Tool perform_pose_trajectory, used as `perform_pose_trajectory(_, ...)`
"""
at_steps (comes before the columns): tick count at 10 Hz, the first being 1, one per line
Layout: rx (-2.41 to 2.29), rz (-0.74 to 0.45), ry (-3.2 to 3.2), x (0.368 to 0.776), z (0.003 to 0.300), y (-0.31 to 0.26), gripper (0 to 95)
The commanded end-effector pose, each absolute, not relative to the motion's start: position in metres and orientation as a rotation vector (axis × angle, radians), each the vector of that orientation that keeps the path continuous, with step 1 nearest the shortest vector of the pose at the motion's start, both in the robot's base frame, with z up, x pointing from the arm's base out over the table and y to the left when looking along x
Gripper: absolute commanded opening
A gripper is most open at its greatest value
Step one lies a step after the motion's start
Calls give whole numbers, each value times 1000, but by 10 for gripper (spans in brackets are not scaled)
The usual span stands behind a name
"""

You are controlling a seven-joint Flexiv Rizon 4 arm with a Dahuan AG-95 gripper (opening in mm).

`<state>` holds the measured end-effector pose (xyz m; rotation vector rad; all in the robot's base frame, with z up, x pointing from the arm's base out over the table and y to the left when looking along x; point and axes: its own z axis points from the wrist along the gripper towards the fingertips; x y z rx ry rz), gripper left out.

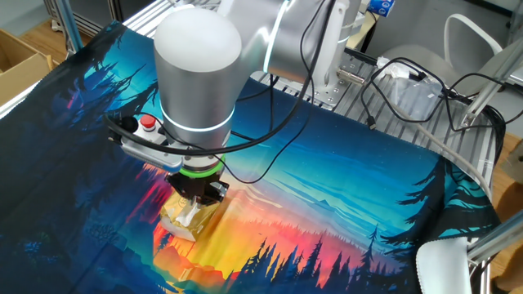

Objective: Pull out a napkin

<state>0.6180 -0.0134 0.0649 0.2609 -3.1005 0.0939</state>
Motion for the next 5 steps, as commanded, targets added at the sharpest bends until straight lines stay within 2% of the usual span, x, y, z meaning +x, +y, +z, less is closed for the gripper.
perform_pose_trajectory(1,256,92,-3101,618,65,-13,380)
perform_pose_trajectory(5,250,88,-3110,614,61,-11,380)
